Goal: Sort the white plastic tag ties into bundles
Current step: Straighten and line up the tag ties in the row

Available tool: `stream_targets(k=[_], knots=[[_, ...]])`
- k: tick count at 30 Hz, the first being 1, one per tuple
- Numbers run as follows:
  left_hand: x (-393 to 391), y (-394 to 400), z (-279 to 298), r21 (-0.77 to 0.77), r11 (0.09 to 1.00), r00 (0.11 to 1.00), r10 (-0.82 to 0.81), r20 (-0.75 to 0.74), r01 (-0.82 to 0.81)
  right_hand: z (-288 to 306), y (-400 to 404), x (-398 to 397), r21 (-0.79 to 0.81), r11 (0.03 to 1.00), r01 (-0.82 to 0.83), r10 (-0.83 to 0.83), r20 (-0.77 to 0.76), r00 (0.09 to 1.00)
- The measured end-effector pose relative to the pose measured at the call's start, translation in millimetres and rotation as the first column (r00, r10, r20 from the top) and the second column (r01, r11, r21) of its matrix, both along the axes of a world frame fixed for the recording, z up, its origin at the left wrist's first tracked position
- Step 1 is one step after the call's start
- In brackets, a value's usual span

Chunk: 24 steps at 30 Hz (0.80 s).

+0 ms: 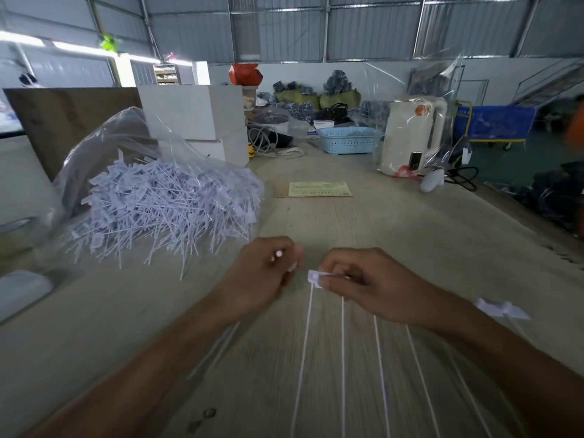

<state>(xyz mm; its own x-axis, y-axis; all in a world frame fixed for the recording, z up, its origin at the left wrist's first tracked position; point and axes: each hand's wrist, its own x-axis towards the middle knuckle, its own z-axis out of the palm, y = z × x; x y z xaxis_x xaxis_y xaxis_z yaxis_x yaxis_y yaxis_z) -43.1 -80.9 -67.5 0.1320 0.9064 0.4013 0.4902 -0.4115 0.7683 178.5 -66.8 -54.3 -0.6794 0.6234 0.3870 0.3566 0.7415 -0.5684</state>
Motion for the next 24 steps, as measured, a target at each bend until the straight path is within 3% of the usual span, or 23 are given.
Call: stream_targets(k=[1, 3, 6, 11, 14, 17, 19, 21, 22, 24], knots=[[7.6, -2.8, 0.1, -0.074, 0.995, 0.995, -0.062, 0.078, 0.068, -2.1, 0.2, -2.1, -0.033, 0.999, 0.035, -0.036, -0.036, 0.999], [21.2, -8.8, -4.6, -0.188, 0.969, 0.985, -0.144, 0.090, 0.159, -6.3, -1.2, -6.5, -0.084, 0.995, 0.057, -0.065, -0.091, 0.994], [26.4, -9.2, -11.0, -0.074, 0.984, 0.986, -0.159, 0.044, 0.162, -6.2, -3.3, -5.6, -0.126, 0.992, 0.026, -0.038, -0.098, 0.994], [20.3, -9.8, -8.1, 0.011, 0.997, 0.993, -0.082, 0.089, 0.081, 4.4, 0.3, 7.1, 0.089, 0.991, 0.100, -0.118, 0.227, 0.967], [21.9, -12.2, -5.3, -0.008, 1.000, 0.997, -0.029, 0.075, 0.030, 0.1, -0.5, 5.6, 0.044, 0.997, 0.063, -0.066, 0.073, 0.995], [20.2, -10.3, 0.2, -0.247, 0.969, 0.970, 0.027, 0.240, 0.034, -3.0, -4.6, 0.9, 0.274, 0.961, 0.029, -0.039, 0.028, 0.999], [15.9, -11.3, 4.5, -0.492, 0.860, 0.953, 0.026, 0.300, 0.132, -0.7, -9.0, -3.0, 0.415, 0.910, -0.010, -0.044, 0.122, 0.992], [6.0, -10.3, 6.0, -0.509, 0.848, 0.982, -0.063, 0.176, 0.145, 1.1, -9.5, -1.2, 0.333, 0.942, -0.032, -0.028, 0.172, 0.985], [-1.4, -8.0, 6.1, -0.423, 0.903, 0.997, -0.059, 0.041, 0.070, 2.8, -7.6, 2.9, 0.255, 0.966, -0.049, 0.005, 0.171, 0.985], [-17.9, -2.3, 5.4, -0.159, 0.975, 0.974, 0.121, -0.194, -0.153, 9.0, -5.0, 11.7, 0.096, 0.993, -0.073, 0.065, 0.086, 0.994]])
